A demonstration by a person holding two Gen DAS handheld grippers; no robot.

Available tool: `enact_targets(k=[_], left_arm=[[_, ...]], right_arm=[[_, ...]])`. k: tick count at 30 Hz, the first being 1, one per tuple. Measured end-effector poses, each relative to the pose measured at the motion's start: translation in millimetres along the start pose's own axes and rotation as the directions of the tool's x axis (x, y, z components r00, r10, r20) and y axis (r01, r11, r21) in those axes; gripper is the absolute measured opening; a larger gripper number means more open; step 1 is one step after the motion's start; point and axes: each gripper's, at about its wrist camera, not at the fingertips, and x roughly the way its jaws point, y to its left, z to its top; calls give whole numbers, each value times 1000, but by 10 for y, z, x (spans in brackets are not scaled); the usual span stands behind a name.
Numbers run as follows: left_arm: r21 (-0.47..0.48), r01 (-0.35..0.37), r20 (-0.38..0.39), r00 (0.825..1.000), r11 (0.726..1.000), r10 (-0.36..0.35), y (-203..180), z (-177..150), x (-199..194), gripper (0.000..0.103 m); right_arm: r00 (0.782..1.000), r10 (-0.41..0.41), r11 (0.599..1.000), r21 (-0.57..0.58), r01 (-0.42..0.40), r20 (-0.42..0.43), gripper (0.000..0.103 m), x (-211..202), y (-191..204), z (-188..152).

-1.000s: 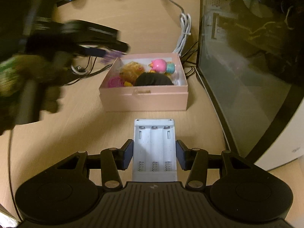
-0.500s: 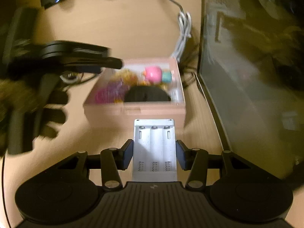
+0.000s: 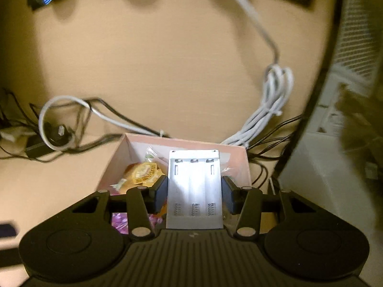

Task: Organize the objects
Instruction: 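Carry the charger and star over the pink box with both tools and release them inside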

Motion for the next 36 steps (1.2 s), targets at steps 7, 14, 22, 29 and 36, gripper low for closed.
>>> enact_targets(k=[7, 14, 22, 29, 36], left_arm=[[-41, -65, -73, 995, 997, 61, 161, -89, 66, 60], [-21, -8, -46, 999, 1000, 8, -101, -9, 158, 60], [24, 3, -19, 1000, 1000, -2, -411, 35, 277, 60], [59, -92, -35, 995, 994, 94, -578, 162, 646, 61], [37, -227, -42, 973, 973, 229, -319, 236, 741, 77]], right_arm=[[999, -34, 998, 45, 35, -25, 63, -103, -138, -199], [998, -52, 997, 66, 50, 35, 69, -784, -382, -724], [996, -92, 996, 21, 92, 16, 67, -995, -383, -1239], [990, -143, 989, -24, 143, -4, 59, -702, -368, -1312], [989, -148, 989, -21, 148, -6, 59, -417, -395, -1249]])
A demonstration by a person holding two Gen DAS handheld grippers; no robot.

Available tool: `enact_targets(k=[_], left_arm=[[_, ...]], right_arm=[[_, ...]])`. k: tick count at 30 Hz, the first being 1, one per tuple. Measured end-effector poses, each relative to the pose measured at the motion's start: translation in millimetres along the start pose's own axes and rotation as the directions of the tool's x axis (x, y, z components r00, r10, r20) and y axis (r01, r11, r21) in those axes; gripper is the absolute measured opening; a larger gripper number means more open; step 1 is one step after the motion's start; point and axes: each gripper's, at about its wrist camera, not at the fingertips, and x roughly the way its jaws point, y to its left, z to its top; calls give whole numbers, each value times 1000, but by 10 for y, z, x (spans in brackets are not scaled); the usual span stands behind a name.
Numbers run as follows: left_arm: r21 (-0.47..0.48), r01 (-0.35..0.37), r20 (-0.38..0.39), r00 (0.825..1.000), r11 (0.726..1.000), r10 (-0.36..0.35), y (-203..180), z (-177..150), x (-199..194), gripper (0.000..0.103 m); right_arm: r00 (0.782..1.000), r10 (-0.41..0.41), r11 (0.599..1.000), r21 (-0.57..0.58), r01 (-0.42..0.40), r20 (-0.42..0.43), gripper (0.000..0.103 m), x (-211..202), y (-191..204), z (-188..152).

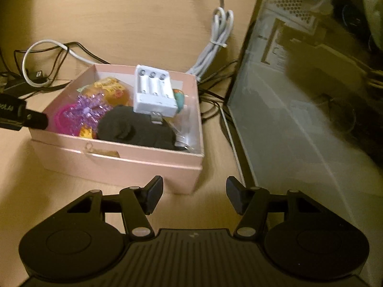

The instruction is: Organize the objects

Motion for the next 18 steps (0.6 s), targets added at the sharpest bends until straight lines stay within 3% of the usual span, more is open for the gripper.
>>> enact_targets(k=[8, 18], left_arm=[[-82, -49, 12, 999, 995, 50, 532, 107, 30, 98], [-88, -48, 22, 999, 995, 50, 770, 212, 53, 99]], right_arm=[[996, 78, 996, -52, -76, 32, 59, 36, 477, 221], [998, 70, 997, -36, -70, 7, 59, 105, 679, 375]])
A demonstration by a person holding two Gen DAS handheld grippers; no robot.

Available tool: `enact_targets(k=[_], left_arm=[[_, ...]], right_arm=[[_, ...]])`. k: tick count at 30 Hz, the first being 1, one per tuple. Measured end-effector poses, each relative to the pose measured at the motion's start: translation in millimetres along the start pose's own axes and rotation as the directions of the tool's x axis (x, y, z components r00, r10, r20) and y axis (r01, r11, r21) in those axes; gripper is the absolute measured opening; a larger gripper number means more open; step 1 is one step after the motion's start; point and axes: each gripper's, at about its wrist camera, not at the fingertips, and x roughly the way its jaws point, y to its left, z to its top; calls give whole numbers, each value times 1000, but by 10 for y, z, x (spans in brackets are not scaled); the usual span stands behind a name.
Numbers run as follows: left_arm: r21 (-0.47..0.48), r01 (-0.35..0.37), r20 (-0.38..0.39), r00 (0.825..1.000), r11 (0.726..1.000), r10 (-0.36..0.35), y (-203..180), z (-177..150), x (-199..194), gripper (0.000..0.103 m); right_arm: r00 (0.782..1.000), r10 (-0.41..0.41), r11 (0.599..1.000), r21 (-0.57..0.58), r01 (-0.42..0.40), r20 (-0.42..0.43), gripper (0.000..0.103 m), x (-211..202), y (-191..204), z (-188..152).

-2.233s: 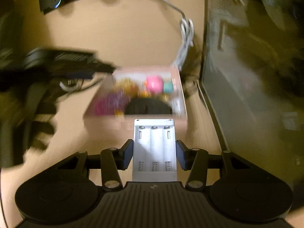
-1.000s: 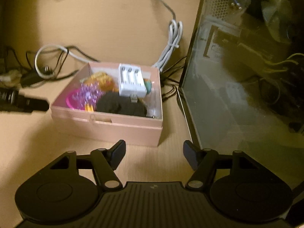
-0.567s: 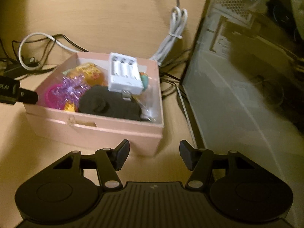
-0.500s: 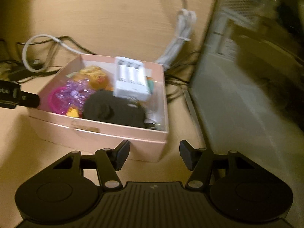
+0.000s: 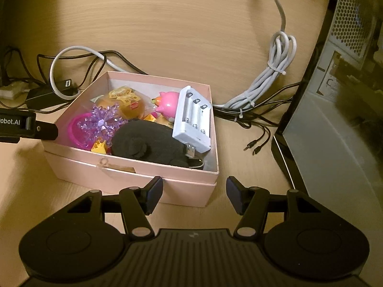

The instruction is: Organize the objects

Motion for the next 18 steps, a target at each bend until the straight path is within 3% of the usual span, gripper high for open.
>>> enact_targets(k=[3, 6, 9, 15, 18], left_arm=[[33, -3, 25, 1000, 999, 2, -15, -16, -127, 98], [85, -16, 78, 997, 996, 9, -12, -90, -341, 98], [76, 3, 109, 994, 997, -11, 59, -249, -581, 98], [119, 83, 39, 995, 989, -88, 73, -768, -872, 98], [176, 93, 17, 995, 980, -98, 22, -1031, -979, 98]], right_arm=[[1000, -8, 999, 34, 9, -8, 62, -65, -24, -6], [1000, -7, 997, 83, 8, -13, 84, -225, -84, -92], [999, -25, 992, 125, 28, -27, 90, -411, -108, -280], [994, -29, 976, 211, 51, -105, 103, -736, 5, -749], [993, -34, 978, 201, 56, -114, 103, -868, 114, -938]])
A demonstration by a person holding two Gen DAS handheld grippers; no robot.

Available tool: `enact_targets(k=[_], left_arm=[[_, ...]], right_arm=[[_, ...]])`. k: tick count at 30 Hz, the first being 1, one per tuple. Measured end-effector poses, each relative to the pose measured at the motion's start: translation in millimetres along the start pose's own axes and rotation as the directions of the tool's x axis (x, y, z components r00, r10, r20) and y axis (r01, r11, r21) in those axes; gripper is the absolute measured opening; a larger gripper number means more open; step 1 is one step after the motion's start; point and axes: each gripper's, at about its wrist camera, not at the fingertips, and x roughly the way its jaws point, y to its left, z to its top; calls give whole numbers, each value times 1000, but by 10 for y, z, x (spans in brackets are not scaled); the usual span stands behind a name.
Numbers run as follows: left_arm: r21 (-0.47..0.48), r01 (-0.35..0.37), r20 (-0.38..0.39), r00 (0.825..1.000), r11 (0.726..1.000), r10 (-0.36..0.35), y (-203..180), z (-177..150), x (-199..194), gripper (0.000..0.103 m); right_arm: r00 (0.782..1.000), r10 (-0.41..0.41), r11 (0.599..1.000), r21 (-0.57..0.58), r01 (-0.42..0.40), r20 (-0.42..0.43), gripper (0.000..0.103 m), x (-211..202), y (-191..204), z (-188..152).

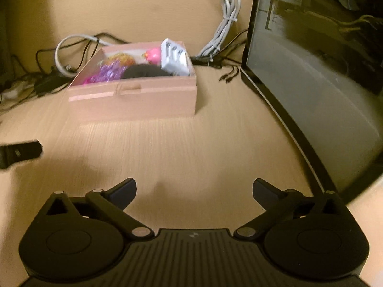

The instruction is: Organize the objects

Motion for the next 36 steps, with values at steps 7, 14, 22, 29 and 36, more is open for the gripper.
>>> enact_targets(k=[7, 14, 22, 29, 36], left_arm=[[-6, -25, -31, 999, 1000, 25, -64, -358, -139, 98], [-42, -89, 17, 996, 995, 90, -155, -483, -68, 98], [-9, -148, 100, 984, 989, 149, -342, -477, 149, 98], [42, -166, 86, 983, 985, 162, -462, -376, 331, 98], [66, -219, 72, 974, 973, 215, -547, -319, 449, 100]], right_arm=[[999, 13, 1000, -15, -14, -46, 103, -25, 2, -235], [998, 65, 992, -109, -66, -14, 103, 58, -11, -349], [984, 153, 987, -72, -147, 91, 103, 310, -191, -250], [976, 177, 983, -78, -169, 123, 103, 460, -245, -147], [979, 162, 986, -64, -155, 124, 103, 522, -275, -85]])
